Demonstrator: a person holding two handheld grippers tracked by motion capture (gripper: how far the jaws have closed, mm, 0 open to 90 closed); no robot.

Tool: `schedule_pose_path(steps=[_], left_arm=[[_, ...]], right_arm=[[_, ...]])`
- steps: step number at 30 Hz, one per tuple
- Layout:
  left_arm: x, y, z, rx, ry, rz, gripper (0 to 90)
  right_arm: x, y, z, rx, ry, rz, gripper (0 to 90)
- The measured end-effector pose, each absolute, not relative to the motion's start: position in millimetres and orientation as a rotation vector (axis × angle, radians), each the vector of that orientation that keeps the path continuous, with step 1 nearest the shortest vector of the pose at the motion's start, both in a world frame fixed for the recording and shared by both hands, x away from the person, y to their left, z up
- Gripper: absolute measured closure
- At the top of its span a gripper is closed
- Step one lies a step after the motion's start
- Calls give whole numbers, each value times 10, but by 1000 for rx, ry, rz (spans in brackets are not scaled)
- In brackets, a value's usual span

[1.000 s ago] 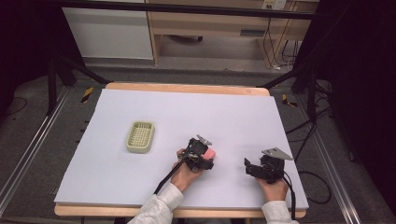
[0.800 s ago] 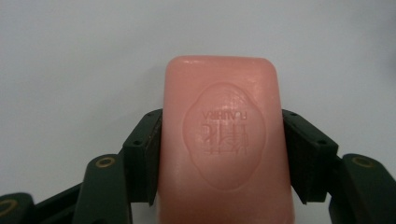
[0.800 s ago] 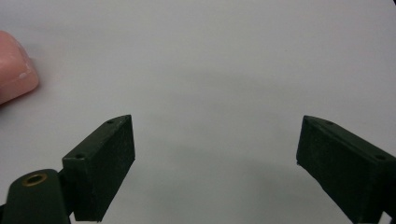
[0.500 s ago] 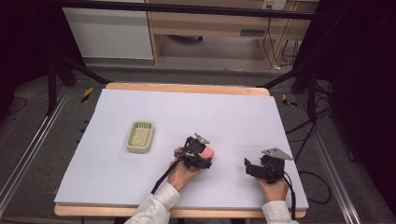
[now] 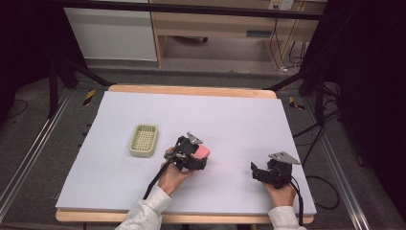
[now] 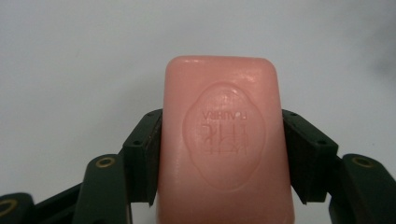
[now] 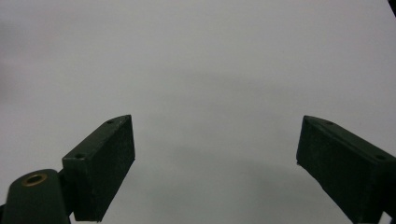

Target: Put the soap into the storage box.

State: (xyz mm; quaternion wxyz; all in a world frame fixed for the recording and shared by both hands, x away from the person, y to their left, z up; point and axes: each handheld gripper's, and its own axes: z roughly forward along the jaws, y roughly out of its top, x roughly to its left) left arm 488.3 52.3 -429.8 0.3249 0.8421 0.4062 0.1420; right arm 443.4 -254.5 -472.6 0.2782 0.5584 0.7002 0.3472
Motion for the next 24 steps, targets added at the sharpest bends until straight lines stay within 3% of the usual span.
schedule_pose_path(steps=[24], left_arm=[[4837,1124,-4078,2149,1119,437,370]], right_arm=[[4429,-2548,-4729,1500,1878,931,118]])
